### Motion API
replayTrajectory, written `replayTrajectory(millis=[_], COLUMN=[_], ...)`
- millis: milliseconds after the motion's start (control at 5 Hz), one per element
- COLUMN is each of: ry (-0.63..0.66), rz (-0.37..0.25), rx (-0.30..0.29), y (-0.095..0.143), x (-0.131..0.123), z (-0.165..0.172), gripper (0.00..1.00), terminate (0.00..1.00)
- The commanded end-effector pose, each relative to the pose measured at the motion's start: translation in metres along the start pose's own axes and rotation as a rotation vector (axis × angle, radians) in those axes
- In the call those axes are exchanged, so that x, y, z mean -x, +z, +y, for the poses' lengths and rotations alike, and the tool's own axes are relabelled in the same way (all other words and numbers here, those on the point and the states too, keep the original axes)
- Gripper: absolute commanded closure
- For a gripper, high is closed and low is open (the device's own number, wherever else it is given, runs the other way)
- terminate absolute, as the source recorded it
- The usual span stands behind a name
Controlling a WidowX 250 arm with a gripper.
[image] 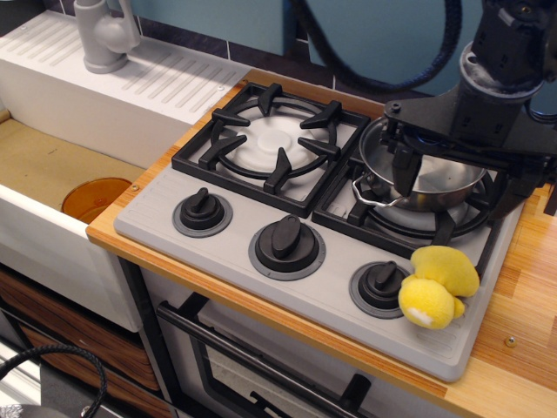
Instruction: Put stuffedduck in pot or pan an put pot or pan on stove
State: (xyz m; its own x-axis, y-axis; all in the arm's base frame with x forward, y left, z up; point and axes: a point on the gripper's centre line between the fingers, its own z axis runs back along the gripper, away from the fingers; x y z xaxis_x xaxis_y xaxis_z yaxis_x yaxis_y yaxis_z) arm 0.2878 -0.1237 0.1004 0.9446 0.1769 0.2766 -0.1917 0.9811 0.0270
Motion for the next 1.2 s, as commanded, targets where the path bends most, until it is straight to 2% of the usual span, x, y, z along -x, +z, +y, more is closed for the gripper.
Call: replayTrajectory(millis=[0, 400, 1000], ry=[0.000, 0.015, 0.016], rz=[0.000, -0.037, -0.079], rx=[0.000, 0.026, 0.027], y=[0.000, -0.024, -0.040], x=[0.000, 0.009, 0.021], z=[0.000, -0.006, -0.011], gripper=[0.00, 0.00, 0.00], terminate=[0.00, 0.00, 0.00])
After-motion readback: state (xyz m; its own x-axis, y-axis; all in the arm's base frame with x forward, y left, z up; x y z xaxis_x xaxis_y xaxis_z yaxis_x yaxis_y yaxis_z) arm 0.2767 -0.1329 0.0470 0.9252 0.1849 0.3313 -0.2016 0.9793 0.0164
